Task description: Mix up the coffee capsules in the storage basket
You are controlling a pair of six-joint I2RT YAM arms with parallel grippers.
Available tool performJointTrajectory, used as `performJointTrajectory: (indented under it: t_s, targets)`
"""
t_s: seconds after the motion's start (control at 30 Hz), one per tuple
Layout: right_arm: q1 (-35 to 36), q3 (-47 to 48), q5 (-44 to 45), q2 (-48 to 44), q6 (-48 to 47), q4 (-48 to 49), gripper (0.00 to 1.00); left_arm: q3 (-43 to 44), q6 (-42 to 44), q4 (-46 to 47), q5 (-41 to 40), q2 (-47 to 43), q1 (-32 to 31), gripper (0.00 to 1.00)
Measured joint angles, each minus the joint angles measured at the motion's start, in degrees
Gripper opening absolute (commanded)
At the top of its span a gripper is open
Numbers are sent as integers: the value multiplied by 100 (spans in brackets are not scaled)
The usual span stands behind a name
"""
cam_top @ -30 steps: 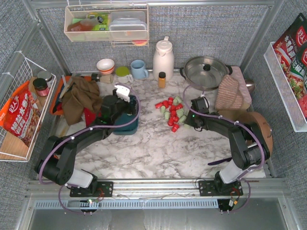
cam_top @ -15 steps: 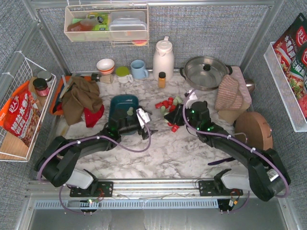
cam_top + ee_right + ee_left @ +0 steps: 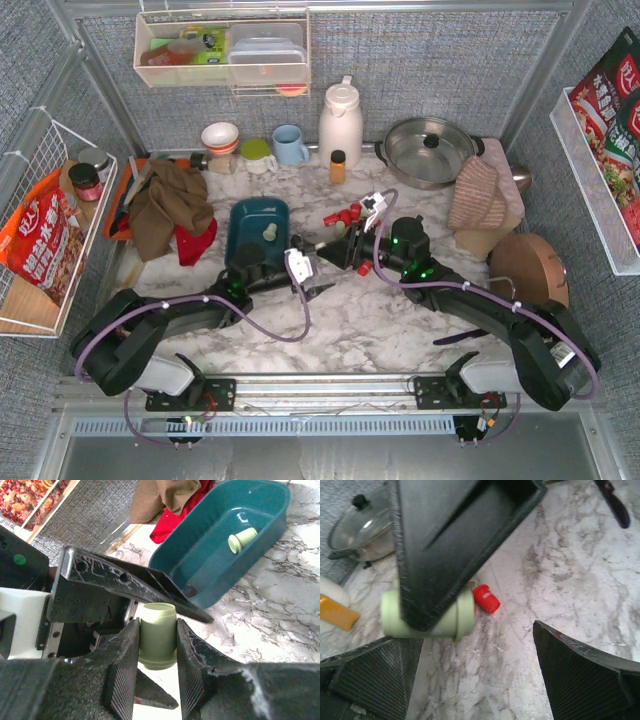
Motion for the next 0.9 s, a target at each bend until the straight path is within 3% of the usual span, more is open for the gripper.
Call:
performJointTrajectory:
  t_s: [0.2, 0.53, 0.73, 0.8, 0.9]
  targets:
    - [24, 0, -120, 46, -26, 72, 18, -197, 129, 437, -420, -199, -13, 89]
    - [85, 37, -116, 188, -61, 55, 18, -396, 179, 1082, -599, -275, -24, 86]
    - [116, 44, -116, 254, -59, 55, 20, -444, 105, 1281, -566, -308, -24, 56]
    - [120, 52, -103, 247, -52, 55, 26, -446, 107, 1285, -544, -310, -26, 44]
    - [122, 85, -46, 201, -55, 2, 40, -435, 170, 1303, -533, -310, -33, 39]
